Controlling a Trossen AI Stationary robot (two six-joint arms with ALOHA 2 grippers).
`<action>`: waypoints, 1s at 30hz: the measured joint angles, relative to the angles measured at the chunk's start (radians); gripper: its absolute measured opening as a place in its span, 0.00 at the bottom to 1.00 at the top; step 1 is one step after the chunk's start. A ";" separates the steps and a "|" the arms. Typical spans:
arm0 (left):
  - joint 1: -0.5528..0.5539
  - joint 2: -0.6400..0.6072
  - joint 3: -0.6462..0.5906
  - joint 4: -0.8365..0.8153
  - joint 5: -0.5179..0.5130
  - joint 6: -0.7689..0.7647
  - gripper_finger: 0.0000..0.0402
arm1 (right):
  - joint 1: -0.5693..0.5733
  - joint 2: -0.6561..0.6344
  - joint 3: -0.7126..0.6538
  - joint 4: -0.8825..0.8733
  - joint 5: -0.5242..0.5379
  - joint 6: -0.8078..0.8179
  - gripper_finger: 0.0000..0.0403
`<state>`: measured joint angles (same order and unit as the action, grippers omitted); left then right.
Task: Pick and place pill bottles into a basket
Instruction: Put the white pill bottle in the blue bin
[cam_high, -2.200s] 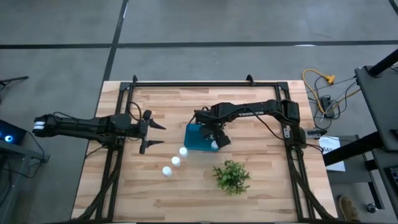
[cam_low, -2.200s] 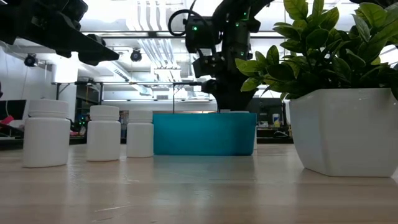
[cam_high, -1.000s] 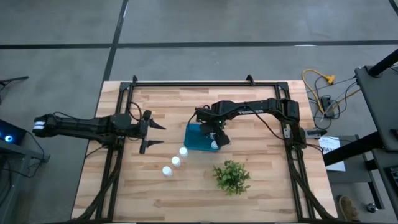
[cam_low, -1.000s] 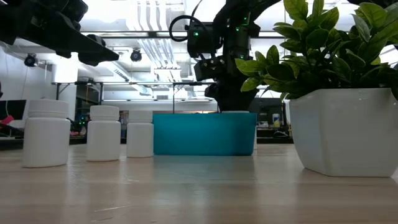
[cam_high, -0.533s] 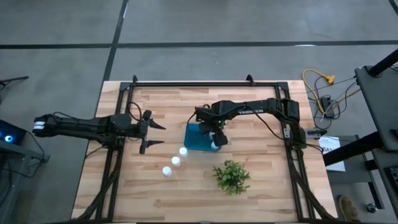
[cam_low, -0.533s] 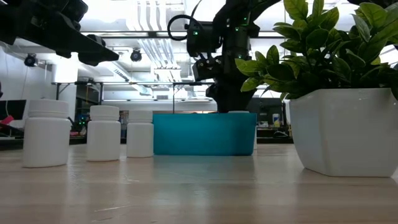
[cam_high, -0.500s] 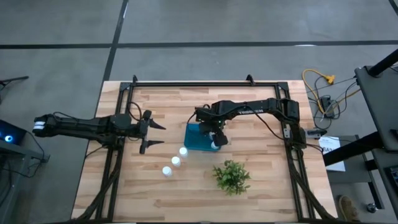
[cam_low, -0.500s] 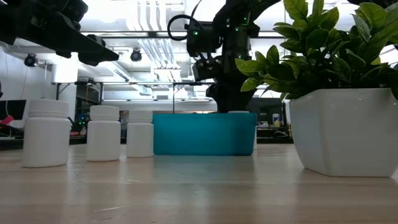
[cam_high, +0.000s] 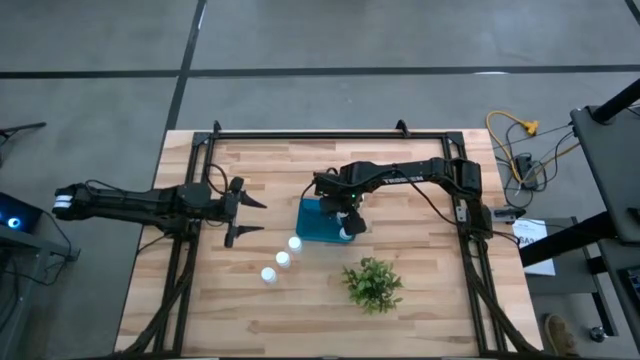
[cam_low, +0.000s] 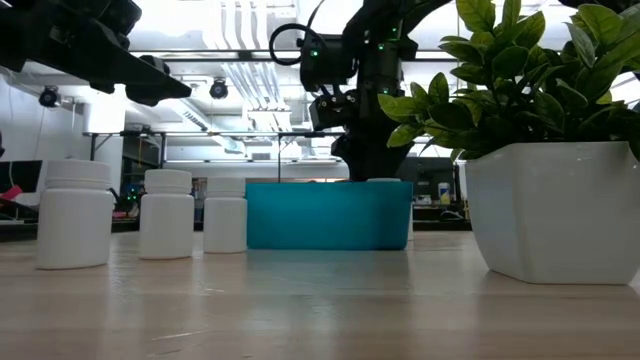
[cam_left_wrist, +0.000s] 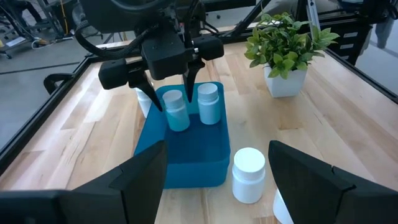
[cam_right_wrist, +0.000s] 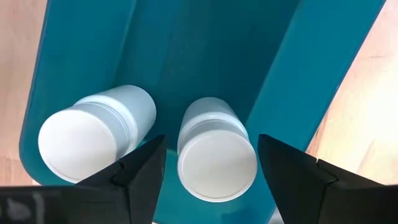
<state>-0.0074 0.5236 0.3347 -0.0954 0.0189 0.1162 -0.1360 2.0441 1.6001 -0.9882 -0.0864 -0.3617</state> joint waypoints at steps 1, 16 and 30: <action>0.000 0.000 0.000 0.000 0.000 0.000 0.65 | 0.000 0.000 0.000 0.000 0.000 0.001 0.60; 0.000 0.000 0.000 0.000 0.000 0.000 0.65 | 0.000 -0.005 0.063 -0.042 0.001 0.020 0.60; 0.000 0.000 0.000 0.000 0.000 -0.001 0.65 | -0.020 -0.010 0.261 -0.262 0.007 -0.024 0.58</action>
<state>-0.0076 0.5236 0.3347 -0.0952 0.0189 0.1155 -0.1560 2.0340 1.8606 -1.2506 -0.0793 -0.3856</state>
